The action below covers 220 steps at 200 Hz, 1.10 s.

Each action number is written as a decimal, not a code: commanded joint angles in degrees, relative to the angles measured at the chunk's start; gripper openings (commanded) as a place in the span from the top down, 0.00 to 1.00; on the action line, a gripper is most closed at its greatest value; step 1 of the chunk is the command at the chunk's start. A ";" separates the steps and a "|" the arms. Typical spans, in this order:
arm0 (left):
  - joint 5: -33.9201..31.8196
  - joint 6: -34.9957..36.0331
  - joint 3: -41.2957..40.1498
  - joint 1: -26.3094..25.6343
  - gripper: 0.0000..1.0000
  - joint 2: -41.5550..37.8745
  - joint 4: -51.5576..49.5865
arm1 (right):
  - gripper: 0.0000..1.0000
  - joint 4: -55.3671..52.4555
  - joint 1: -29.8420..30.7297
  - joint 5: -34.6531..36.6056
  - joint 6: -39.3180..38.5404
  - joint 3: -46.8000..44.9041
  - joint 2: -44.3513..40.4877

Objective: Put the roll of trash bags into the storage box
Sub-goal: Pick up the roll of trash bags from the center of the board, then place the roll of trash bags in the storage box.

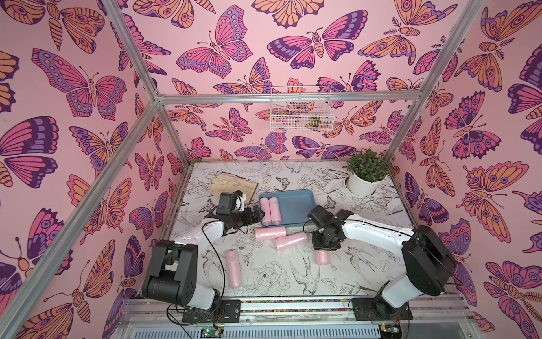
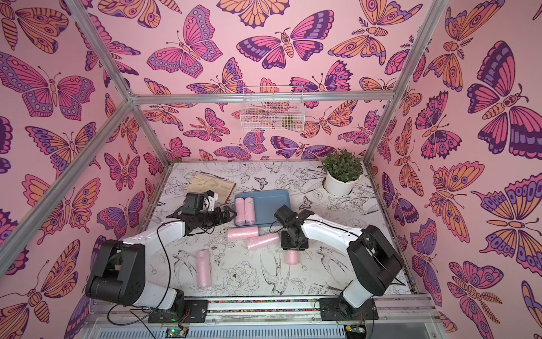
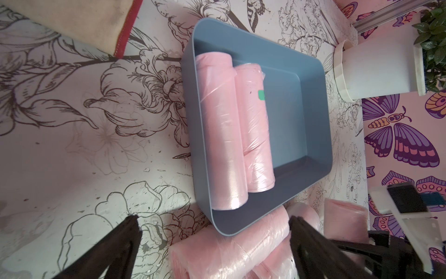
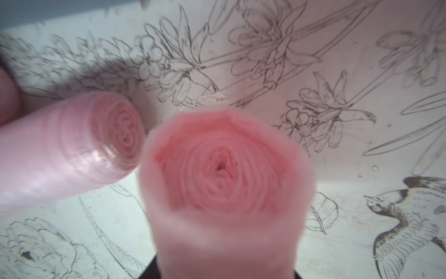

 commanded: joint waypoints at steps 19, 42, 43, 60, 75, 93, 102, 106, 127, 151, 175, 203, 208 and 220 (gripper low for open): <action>0.76 -0.35 1.65 0.30 0.00 0.40 -1.48 | 0.63 -4.04 -2.38 0.22 -2.83 4.84 -4.28; 0.68 -0.32 1.83 0.32 0.00 0.40 -1.44 | 0.63 -3.95 -3.89 -1.14 -4.39 6.64 -3.98; 0.67 -0.31 1.83 0.23 0.00 0.37 -1.42 | 0.63 -3.95 -3.92 -1.15 -4.49 6.73 -3.93; 0.37 -0.65 1.58 0.24 0.00 0.07 -1.45 | 0.63 -3.65 -4.94 -2.13 -5.70 8.63 -2.82; 0.04 -0.78 1.14 0.27 0.00 -0.23 -1.47 | 0.63 -3.26 -5.51 -3.05 -6.80 10.86 -1.45; -0.37 -0.81 0.79 0.30 0.00 -0.55 -1.41 | 0.63 -2.67 -5.99 -4.13 -8.21 14.19 0.22; -0.53 -0.76 0.81 0.26 0.00 -0.69 -1.40 | 0.63 -2.34 -6.23 -4.70 -8.93 16.11 2.71; -0.55 -0.77 0.77 0.31 0.00 -0.72 -1.41 | 0.63 -2.21 -6.35 -4.95 -9.17 16.94 3.24; -0.42 -0.91 0.92 0.29 0.00 -0.71 -1.43 | 0.64 -1.37 -6.67 -6.49 -10.42 20.88 6.09; -0.62 -0.85 0.79 0.32 0.00 -1.06 -1.45 | 0.64 -0.08 -7.07 -8.29 -11.16 23.84 8.97; -0.81 -0.87 0.58 0.33 0.00 -1.45 -1.47 | 0.65 1.33 -7.28 -9.51 -11.62 25.65 11.58; -0.86 -1.04 0.64 0.28 0.00 -1.11 -1.40 | 0.65 3.16 -7.64 -11.10 -11.65 28.75 14.51; -0.79 -1.17 0.74 0.28 0.00 -1.12 -1.41 | 0.65 3.49 -7.68 -11.48 -11.77 29.39 15.10; -0.37 -1.44 0.87 0.27 0.00 -1.05 -1.46 | 0.65 4.43 -7.70 -12.82 -11.84 30.83 17.04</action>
